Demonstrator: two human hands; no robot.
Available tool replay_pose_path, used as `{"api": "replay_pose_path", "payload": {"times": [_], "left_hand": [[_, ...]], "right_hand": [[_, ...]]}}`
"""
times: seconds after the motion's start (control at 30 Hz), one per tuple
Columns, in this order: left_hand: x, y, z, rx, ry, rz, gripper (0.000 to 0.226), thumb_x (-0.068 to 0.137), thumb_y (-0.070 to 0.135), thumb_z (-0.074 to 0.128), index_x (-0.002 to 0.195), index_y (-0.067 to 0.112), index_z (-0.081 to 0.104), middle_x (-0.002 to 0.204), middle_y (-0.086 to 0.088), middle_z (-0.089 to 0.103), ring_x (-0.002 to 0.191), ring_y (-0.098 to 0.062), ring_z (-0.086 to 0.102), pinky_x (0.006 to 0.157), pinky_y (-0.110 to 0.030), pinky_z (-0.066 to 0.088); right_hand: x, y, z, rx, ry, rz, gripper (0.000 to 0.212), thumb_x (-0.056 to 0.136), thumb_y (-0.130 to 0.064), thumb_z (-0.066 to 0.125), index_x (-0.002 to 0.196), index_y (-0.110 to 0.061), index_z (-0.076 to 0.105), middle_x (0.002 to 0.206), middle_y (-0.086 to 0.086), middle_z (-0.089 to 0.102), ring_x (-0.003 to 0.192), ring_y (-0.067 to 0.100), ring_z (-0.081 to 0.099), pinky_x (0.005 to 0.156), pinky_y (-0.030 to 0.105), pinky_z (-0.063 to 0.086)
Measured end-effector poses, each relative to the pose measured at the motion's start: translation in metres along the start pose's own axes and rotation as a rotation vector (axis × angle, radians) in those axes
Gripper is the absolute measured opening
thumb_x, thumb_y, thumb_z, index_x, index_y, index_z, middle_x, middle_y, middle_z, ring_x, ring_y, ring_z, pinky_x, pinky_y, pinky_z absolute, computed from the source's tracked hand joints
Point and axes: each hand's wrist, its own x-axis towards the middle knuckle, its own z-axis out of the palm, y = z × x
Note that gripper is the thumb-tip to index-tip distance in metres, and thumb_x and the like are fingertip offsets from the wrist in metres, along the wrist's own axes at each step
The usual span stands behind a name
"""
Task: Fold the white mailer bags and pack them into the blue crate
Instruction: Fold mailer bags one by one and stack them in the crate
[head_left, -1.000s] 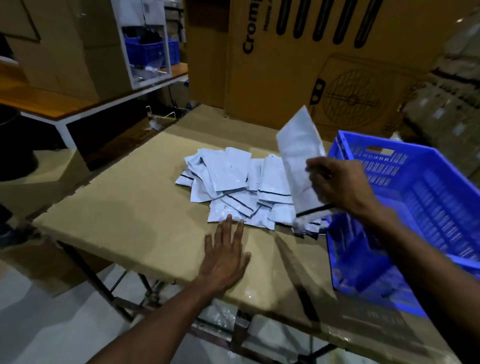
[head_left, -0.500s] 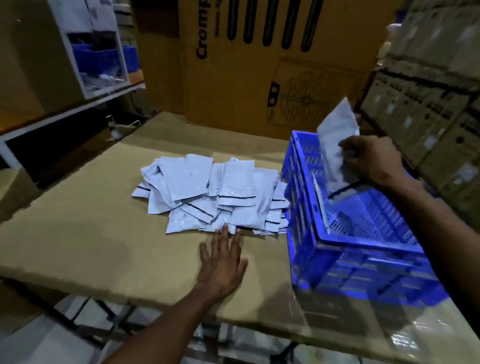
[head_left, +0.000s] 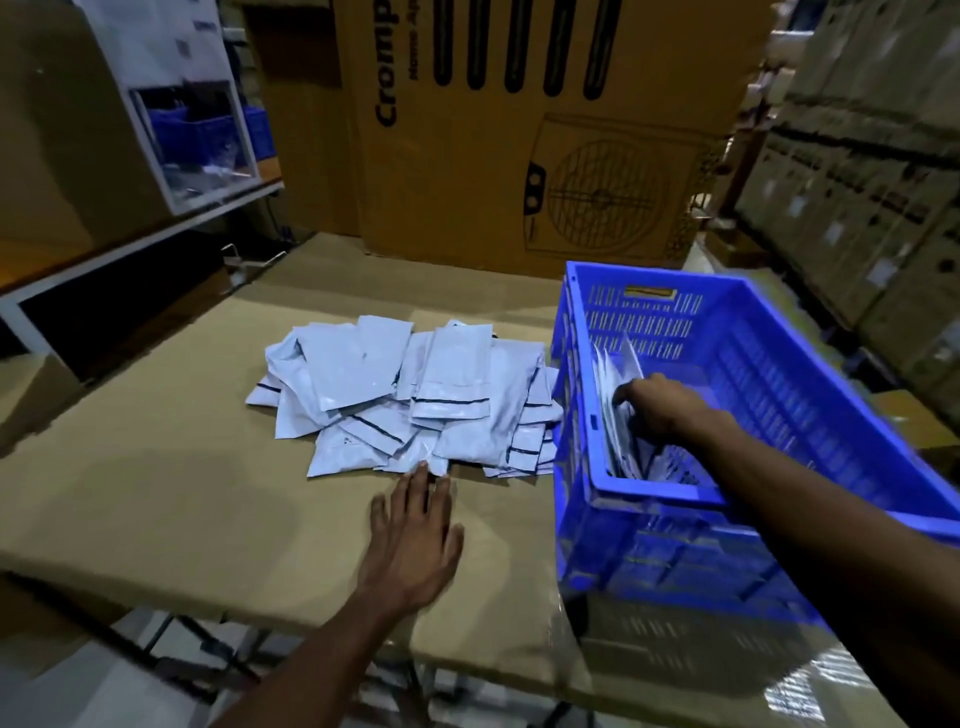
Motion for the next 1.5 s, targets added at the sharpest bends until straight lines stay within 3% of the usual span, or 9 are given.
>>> {"api": "replay_pose_path", "payload": {"times": [0.17,0.4,0.53,0.63,0.9,1.17,1.3,1.37,1.5], "left_hand": [[0.003,-0.001,0.002,-0.01,0.005,-0.011,0.068,0.096,0.056,0.023,0.154,0.023,0.034,0.167,-0.01,0.016,0.151,-0.029,0.018,0.113,-0.061,0.024],[-0.002,-0.005,0.001,-0.053,0.074,-0.022,0.066,0.093,0.049,0.037,0.152,0.018,0.037,0.164,-0.015,0.023,0.141,-0.034,0.036,0.108,-0.052,0.037],[-0.009,-0.026,-0.001,-0.076,0.079,-0.054,0.067,0.093,0.048,0.039,0.151,0.016,0.036,0.165,-0.016,0.019,0.14,-0.035,0.037,0.109,-0.05,0.038],[-0.017,-0.051,-0.006,-0.014,0.056,-0.093,0.067,0.094,0.051,0.034,0.149,0.014,0.04,0.162,-0.018,0.026,0.139,-0.037,0.039,0.108,-0.051,0.038],[-0.022,-0.096,-0.018,0.062,0.044,-0.22,0.062,0.091,0.052,0.035,0.138,0.018,0.055,0.157,-0.019,0.038,0.137,-0.035,0.043,0.107,-0.051,0.034],[-0.02,-0.093,-0.018,0.045,0.075,-0.194,0.066,0.087,0.05,0.039,0.141,0.014,0.051,0.152,-0.013,0.044,0.133,-0.033,0.045,0.107,-0.056,0.035],[-0.02,-0.092,-0.017,0.04,0.07,-0.201,0.07,0.088,0.05,0.035,0.147,0.014,0.045,0.157,-0.012,0.038,0.139,-0.031,0.04,0.111,-0.059,0.031],[-0.019,-0.091,-0.017,0.027,0.08,-0.199,0.07,0.089,0.05,0.035,0.15,0.014,0.04,0.16,-0.012,0.033,0.141,-0.03,0.038,0.111,-0.06,0.03],[-0.021,-0.091,-0.016,-0.02,0.151,-0.186,0.083,0.088,0.048,0.054,0.157,0.017,0.019,0.167,-0.012,0.017,0.146,-0.033,0.034,0.107,-0.062,0.037]], "right_hand": [[0.005,0.001,0.0,0.073,0.169,-0.04,0.039,0.093,-0.033,0.054,0.131,-0.028,0.058,0.118,0.016,0.065,0.108,0.04,0.06,0.083,0.045,0.054],[-0.014,-0.04,-0.034,0.275,0.687,-0.12,0.031,0.095,-0.027,0.053,0.122,-0.017,0.064,0.113,0.011,0.07,0.1,0.039,0.064,0.073,0.043,0.05],[-0.009,-0.081,-0.051,0.329,0.664,-0.292,0.031,0.095,-0.029,0.054,0.122,-0.018,0.065,0.113,0.01,0.07,0.102,0.037,0.064,0.077,0.042,0.05],[0.006,-0.113,-0.056,0.248,0.522,-0.366,0.034,0.094,-0.03,0.053,0.124,-0.019,0.063,0.117,0.013,0.069,0.107,0.038,0.062,0.082,0.041,0.05],[0.05,-0.195,-0.014,0.043,0.181,-0.331,0.034,0.09,-0.027,0.054,0.121,-0.015,0.058,0.123,0.016,0.06,0.113,0.038,0.056,0.088,0.042,0.045],[0.075,-0.198,0.063,-0.013,0.387,-0.152,0.029,0.082,-0.013,0.057,0.111,-0.013,0.057,0.118,0.01,0.054,0.117,0.035,0.049,0.086,0.044,0.045],[0.081,-0.196,0.069,-0.029,0.431,-0.17,0.014,0.076,-0.012,0.059,0.089,-0.012,0.065,0.103,0.008,0.062,0.107,0.036,0.054,0.078,0.042,0.048],[0.077,-0.2,0.071,-0.042,0.47,-0.157,0.011,0.076,-0.012,0.06,0.084,-0.01,0.067,0.104,0.009,0.066,0.112,0.037,0.055,0.084,0.045,0.049],[0.035,-0.229,0.088,0.067,0.657,-0.275,0.015,0.081,-0.017,0.06,0.091,-0.008,0.067,0.131,0.014,0.061,0.134,0.037,0.045,0.106,0.056,0.035]]}}
